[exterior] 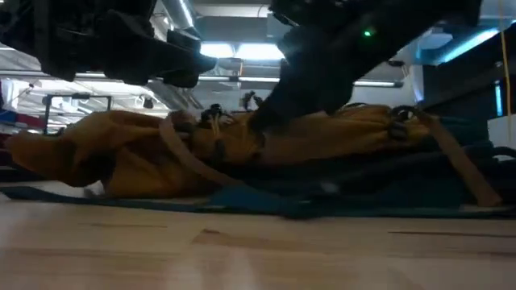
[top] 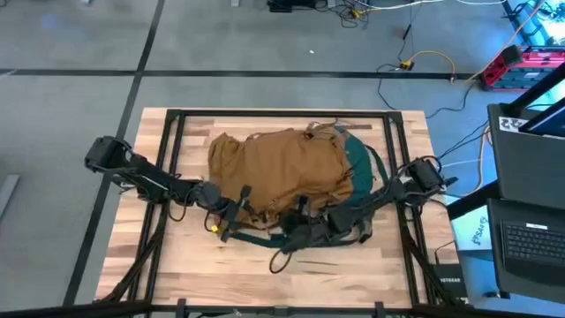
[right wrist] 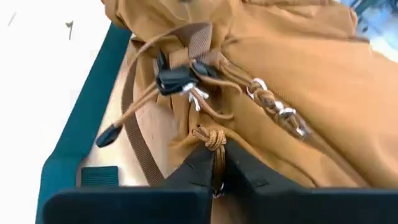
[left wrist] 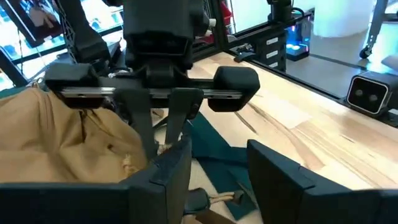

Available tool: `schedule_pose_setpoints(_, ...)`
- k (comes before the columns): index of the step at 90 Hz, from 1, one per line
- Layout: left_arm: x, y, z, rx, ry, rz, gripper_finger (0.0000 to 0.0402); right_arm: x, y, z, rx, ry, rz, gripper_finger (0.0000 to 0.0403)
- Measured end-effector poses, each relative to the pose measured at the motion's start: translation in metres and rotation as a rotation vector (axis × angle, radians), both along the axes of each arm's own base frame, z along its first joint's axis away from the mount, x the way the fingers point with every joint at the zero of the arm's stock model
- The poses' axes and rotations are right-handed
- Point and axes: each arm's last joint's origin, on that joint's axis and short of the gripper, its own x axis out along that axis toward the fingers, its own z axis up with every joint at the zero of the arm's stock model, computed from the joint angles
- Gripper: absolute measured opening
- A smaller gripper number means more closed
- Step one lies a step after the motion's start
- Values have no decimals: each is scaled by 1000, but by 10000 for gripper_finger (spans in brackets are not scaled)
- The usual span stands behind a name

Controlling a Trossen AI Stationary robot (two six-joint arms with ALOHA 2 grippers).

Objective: Unpack backpack
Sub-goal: Open the brown backpack

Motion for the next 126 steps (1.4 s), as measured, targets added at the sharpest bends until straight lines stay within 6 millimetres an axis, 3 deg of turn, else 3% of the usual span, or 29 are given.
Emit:
schedule_pose_setpoints(24, 0, 2, -2, 7, 18, 16, 139, 4, 8, 11, -77, 2, 58, 109)
schedule_pose_setpoints(39, 1, 6, -4, 10, 41, 33, 139, -7, 19, 25, -261, 24, -31, 155)
schedule_pose_setpoints(53, 0, 6, -6, 17, 60, 37, 139, -31, 27, 42, -394, 27, -154, 161)
schedule_pose_setpoints(69, 0, 6, -6, 18, 60, 37, 139, -66, 21, 53, -323, 57, -271, 146)
schedule_pose_setpoints(88, 0, 6, -6, 18, 57, 37, 139, -92, 10, 42, -211, 146, -421, 126)
schedule_pose_setpoints(113, 1, 6, -4, 25, 39, 34, 139, -91, -1, 3, -35, 189, -408, 108)
schedule_pose_setpoints(126, 1, 6, -4, 28, 47, 35, 139, -79, -10, -10, 40, 163, -331, 94)
